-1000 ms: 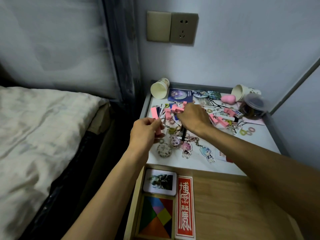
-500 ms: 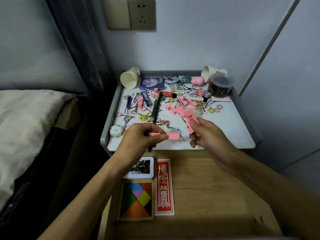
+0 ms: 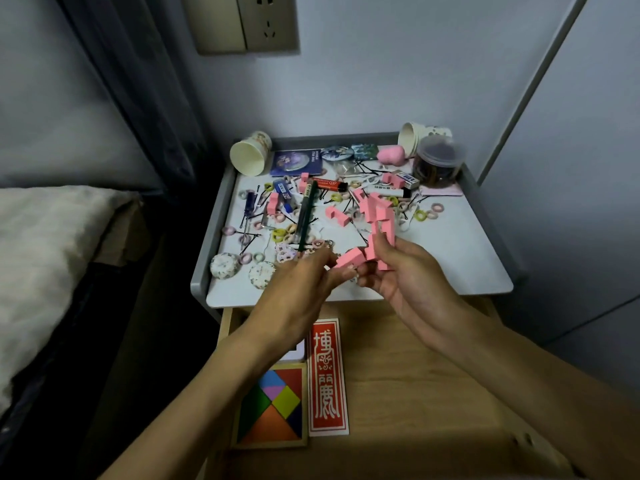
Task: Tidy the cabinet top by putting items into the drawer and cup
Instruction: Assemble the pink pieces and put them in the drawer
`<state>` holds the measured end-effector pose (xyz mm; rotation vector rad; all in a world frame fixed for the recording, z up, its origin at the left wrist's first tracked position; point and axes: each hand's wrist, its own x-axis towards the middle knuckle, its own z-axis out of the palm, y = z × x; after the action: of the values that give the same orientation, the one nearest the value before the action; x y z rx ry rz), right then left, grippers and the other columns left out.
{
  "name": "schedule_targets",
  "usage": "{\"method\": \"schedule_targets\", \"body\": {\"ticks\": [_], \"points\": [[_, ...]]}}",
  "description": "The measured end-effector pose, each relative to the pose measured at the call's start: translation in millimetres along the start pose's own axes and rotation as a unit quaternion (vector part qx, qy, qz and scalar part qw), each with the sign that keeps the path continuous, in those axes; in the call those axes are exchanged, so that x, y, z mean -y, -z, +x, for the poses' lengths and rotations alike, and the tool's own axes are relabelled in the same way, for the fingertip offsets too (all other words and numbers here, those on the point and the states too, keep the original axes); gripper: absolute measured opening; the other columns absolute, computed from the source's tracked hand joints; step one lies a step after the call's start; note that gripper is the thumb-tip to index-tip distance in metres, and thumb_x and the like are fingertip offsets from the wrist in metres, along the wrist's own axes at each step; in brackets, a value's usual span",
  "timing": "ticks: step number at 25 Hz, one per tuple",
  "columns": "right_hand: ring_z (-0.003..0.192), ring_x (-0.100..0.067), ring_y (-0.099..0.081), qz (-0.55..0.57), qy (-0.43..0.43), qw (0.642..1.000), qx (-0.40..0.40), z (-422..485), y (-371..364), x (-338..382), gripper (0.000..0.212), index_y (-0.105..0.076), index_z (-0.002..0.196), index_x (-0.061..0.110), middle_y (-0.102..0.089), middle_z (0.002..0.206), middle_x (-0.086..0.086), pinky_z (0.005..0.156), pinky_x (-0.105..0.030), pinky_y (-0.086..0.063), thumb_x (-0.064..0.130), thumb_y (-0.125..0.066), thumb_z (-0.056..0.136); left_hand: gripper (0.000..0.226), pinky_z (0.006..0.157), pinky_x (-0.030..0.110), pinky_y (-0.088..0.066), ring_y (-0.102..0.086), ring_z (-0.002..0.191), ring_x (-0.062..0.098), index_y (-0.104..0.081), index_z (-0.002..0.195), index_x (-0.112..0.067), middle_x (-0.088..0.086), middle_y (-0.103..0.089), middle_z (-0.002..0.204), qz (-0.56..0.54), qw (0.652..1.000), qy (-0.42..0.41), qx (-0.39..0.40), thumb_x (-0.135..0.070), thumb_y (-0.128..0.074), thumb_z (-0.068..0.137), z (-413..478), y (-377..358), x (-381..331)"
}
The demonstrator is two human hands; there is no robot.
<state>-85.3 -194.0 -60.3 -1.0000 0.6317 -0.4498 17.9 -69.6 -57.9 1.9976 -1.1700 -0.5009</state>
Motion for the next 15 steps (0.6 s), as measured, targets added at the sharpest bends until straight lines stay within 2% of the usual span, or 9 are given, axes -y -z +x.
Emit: {"method": "schedule_targets", "body": {"ticks": [1, 3, 5, 8, 10, 13, 15], "points": [[0.065, -0.014, -0.058, -0.013, 0.012, 1.0, -0.002, 1.2, 0.7, 0.2, 0.026, -0.06, 0.115, 0.0, -0.065, 0.087, -0.012, 0.057, -0.025, -0.051, 0.019, -0.047, 0.102, 0.028, 0.052, 0.026, -0.04, -0.054, 0.051, 0.008, -0.059, 0.089, -0.017, -0.003, -0.058, 0.062, -0.003, 1.0, 0.013, 0.002, -0.039, -0.047, 0.1, -1.1, 0.2, 0.2], [0.067, -0.014, -0.056, -0.057, 0.05, 0.997, 0.009, 3.5, 4.8, 3.1, 0.018, -0.063, 0.108, 0.007, -0.067, 0.089, -0.01, 0.059, -0.025, -0.05, 0.017, -0.05, 0.1, 0.034, 0.057, 0.027, -0.047, -0.06, 0.06, 0.01, -0.064, 0.085, -0.014, -0.001, -0.066, 0.072, -0.114, 0.991, 0.073, -0.022, -0.037, -0.044, 0.1, -1.9, 4.4, -0.3], [0.066, -0.012, -0.052, -0.127, 0.092, 0.986, 0.052, 4.4, 9.1, 9.4, 0.014, -0.067, 0.103, 0.009, -0.067, 0.083, -0.005, 0.058, -0.023, -0.046, 0.015, -0.055, 0.097, 0.037, 0.059, 0.024, -0.048, -0.059, 0.065, 0.009, -0.07, 0.089, -0.007, 0.001, -0.07, 0.08, -0.248, 0.957, 0.141, -0.052, -0.035, -0.048, 0.099, -0.8, 15.6, 0.6], [0.061, -0.008, -0.045, -0.273, 0.127, 0.942, 0.147, 3.4, 14.2, 19.1, 0.015, -0.072, 0.098, 0.011, -0.061, 0.07, 0.005, 0.056, -0.018, -0.039, 0.01, -0.057, 0.095, 0.031, 0.057, 0.021, -0.053, -0.064, 0.065, 0.014, -0.072, 0.098, -0.001, 0.013, -0.073, 0.088, -0.401, 0.891, 0.211, -0.014, -0.026, -0.054, 0.096, -1.0, 30.4, -0.4], [0.062, -0.006, -0.046, -0.335, 0.117, 0.917, 0.183, 2.1, 15.1, 22.3, 0.019, -0.073, 0.098, 0.012, -0.062, 0.07, 0.01, 0.06, -0.017, -0.039, 0.007, -0.055, 0.096, 0.027, 0.057, 0.022, -0.056, -0.068, 0.066, 0.017, -0.073, 0.095, 0.001, 0.017, -0.073, 0.089, -0.413, 0.881, 0.227, 0.042, -0.02, -0.056, 0.094, -1.6, 31.3, -2.1], [0.067, 0.001, -0.053, -0.336, 0.109, 0.918, 0.18, 1.9, 14.7, 22.4, 0.019, -0.068, 0.097, 0.01, -0.064, 0.073, 0.014, 0.065, -0.015, -0.043, 0.003, -0.051, 0.097, 0.019, 0.062, 0.023, -0.058, -0.072, 0.071, 0.021, -0.071, 0.093, 0.0, 0.021, -0.073, 0.09, -0.387, 0.888, 0.219, 0.119, -0.015, -0.06, 0.09, -2.3, 23.1, -6.3], [0.073, -0.001, -0.055, -0.339, 0.099, 0.921, 0.167, 2.5, 13.9, 20.4, 0.018, -0.066, 0.1, 0.008, -0.063, 0.08, 0.01, 0.067, -0.016, -0.045, 0.003, -0.049, 0.098, 0.019, 0.064, 0.026, -0.059, -0.073, 0.074, 0.025, -0.064, 0.1, -0.002, 0.023, -0.073, 0.091, -0.377, 0.892, 0.214, 0.128, -0.014, -0.065, 0.085, -2.0, 19.4, -7.9]]}}
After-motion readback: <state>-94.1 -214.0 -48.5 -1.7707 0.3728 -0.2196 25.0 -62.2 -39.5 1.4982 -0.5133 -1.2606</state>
